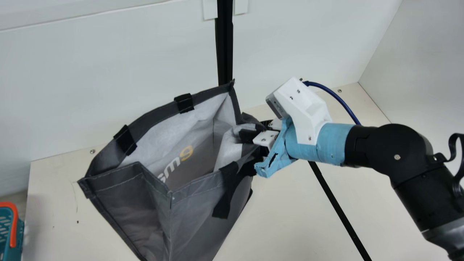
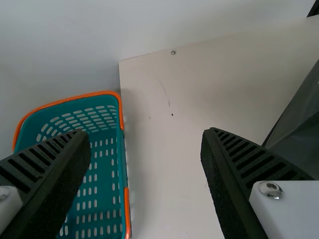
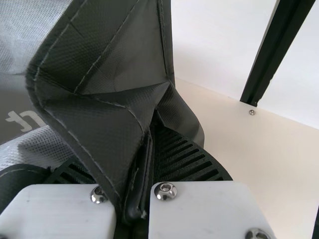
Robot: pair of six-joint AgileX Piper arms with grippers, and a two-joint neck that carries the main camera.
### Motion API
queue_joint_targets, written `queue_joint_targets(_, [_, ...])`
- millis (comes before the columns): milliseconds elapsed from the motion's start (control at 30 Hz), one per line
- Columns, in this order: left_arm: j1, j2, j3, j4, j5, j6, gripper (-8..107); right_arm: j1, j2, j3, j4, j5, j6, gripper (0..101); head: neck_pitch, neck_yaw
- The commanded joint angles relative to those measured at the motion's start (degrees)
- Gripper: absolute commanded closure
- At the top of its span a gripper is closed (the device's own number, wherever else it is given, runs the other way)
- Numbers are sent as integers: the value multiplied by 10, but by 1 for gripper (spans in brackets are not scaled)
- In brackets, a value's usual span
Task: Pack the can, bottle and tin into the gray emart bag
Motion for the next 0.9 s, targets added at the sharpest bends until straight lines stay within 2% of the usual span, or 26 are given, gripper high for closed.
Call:
queue_joint_targets(0, [0, 0, 0, 0, 0, 0, 9, 0, 0, 0, 0, 0, 0, 101, -13, 0])
queue_joint_targets(267, [0, 0, 0, 0, 0, 0, 9, 8, 6, -24, -18, -1, 18, 101, -13, 0])
queue_joint_targets(867, [0, 0, 0, 0, 0, 0, 9, -43, 42, -149, -72, 29, 77, 101, -13, 0])
